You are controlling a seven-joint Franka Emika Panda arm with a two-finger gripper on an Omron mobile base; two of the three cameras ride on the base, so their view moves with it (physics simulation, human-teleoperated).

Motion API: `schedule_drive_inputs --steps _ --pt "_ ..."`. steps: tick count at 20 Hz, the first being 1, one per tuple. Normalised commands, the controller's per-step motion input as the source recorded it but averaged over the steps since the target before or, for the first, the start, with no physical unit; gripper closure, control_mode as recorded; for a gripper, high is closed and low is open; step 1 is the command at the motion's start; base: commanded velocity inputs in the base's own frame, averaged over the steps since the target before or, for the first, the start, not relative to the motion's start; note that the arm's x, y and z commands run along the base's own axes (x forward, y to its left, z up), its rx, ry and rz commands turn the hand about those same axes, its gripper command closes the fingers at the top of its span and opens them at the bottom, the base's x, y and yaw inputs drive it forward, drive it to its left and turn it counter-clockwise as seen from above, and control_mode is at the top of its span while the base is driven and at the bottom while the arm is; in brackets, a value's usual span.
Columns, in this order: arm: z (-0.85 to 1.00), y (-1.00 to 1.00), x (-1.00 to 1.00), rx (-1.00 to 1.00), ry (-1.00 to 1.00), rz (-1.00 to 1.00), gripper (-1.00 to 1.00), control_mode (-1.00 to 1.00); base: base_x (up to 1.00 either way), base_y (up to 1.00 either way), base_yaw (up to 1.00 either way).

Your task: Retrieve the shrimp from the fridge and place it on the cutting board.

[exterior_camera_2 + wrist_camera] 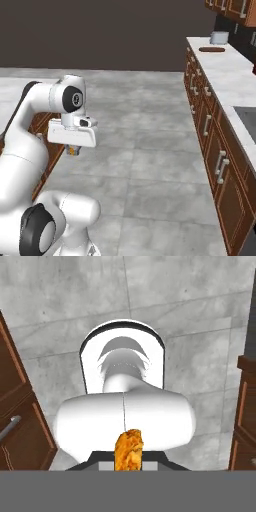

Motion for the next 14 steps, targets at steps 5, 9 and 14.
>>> schedule_drive_inputs --steps 5,9,14 --pt "0.00 0.00 0.00 0.00 0.00 0.00 1.00 1.00 1.00 -0.24 0.22" --pt "0.00 0.00 0.00 0.00 0.00 0.00 1.00 1.00 1.00 -0.04 0.20" --pt "0.00 0.00 0.00 0.00 0.00 0.00 1.00 1.00 1.00 -0.07 0.16"
